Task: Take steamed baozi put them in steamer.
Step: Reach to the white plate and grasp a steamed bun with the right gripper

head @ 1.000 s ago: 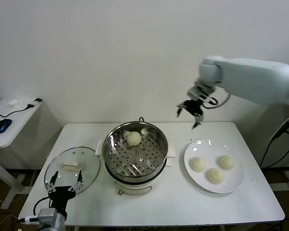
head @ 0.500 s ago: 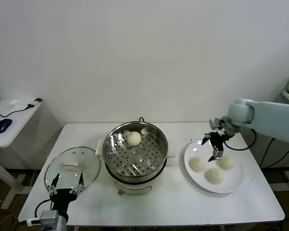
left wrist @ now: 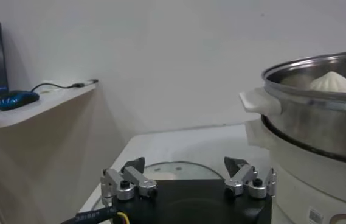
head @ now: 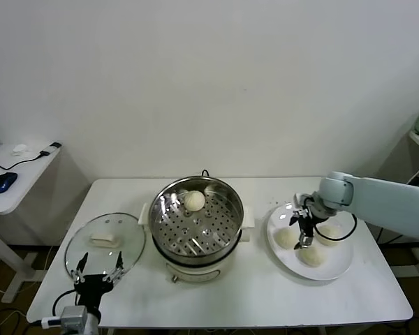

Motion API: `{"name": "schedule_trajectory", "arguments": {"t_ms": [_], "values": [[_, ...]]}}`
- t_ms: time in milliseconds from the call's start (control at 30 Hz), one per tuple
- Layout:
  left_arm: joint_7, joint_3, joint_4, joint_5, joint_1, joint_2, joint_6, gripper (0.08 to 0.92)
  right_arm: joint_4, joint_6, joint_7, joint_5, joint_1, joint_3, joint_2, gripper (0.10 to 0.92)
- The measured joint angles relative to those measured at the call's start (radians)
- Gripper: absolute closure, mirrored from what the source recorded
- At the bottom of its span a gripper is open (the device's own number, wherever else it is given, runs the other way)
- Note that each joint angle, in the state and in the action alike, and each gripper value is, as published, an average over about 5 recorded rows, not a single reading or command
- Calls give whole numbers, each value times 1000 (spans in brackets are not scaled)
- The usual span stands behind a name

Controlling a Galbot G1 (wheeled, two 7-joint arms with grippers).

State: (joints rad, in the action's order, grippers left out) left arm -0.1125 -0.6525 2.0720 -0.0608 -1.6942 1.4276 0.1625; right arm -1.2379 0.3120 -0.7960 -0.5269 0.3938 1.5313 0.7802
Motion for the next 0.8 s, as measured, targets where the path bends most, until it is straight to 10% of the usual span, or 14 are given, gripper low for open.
{"name": "schedule_trajectory", "arguments": {"t_ms": [800], "values": [[-1,1,2,-6,7,-3,0,177,17,10,-36,-7,47,-1,19,372]]}}
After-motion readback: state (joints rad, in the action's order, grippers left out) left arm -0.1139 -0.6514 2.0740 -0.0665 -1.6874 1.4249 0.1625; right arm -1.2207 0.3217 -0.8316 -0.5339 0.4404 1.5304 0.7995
